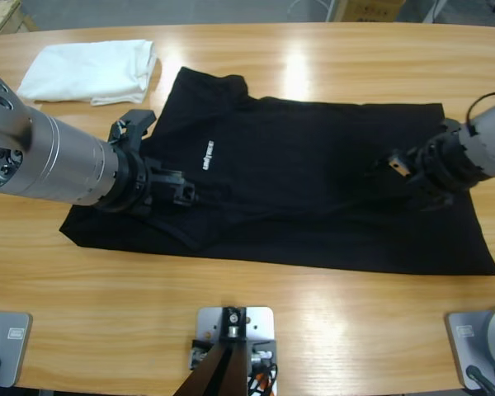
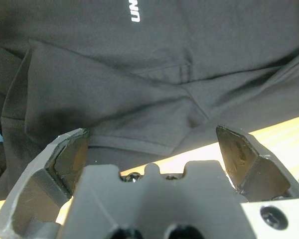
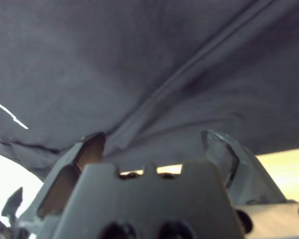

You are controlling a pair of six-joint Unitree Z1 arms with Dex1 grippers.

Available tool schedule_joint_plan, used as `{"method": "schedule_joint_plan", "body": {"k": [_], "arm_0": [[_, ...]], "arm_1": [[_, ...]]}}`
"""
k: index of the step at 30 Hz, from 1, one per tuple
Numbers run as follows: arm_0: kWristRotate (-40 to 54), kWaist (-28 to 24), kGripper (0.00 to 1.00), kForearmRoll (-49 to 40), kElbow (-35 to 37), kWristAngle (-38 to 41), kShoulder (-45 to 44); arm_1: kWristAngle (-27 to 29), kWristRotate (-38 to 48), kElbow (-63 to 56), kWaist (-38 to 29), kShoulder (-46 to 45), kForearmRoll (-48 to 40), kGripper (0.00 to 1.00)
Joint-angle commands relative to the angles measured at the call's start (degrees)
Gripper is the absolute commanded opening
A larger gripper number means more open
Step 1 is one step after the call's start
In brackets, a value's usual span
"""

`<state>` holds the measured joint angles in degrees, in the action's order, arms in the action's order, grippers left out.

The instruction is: Fold clothes

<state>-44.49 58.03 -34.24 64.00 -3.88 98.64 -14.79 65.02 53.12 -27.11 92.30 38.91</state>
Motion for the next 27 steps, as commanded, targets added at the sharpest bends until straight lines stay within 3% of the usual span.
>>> {"method": "schedule_joint_plan", "body": {"k": [1,8,10,14,15,22,27], "arm_0": [[0.8,0.5,0.987,0.5,-0.2,0.8,2.2],[0.8,0.2,0.987,0.5,-0.3,0.7,2.6],[0.8,0.2,0.987,0.5,-0.3,0.7,2.6],[0.7,0.2,0.987,0.5,-0.2,0.7,2.9],[0.7,0.2,0.987,0.6,-0.2,0.7,3.0],[0.8,0.2,0.987,0.6,-0.2,0.8,3.7],[0.7,0.2,0.987,0.7,-0.4,0.8,3.9]], "arm_1": [[-4.4,3.9,-1.0,-0.7,8.0,-5.1,0.738],[-7.3,4.9,-2.1,-1.1,11.4,-8.3,0.693],[-7.3,4.9,-3.1,-1.1,11.8,-9.9,0.532],[-7.4,4.9,-4.3,-1.1,12.5,-11.8,0.034],[-7.4,4.9,-4.7,-1.1,12.7,-12.2,0.000],[-5.5,4.4,-9.6,-1.1,8.3,-16.1,0.000],[-0.5,6.8,-11.8,-0.6,4.6,-15.7,0.000]]}}
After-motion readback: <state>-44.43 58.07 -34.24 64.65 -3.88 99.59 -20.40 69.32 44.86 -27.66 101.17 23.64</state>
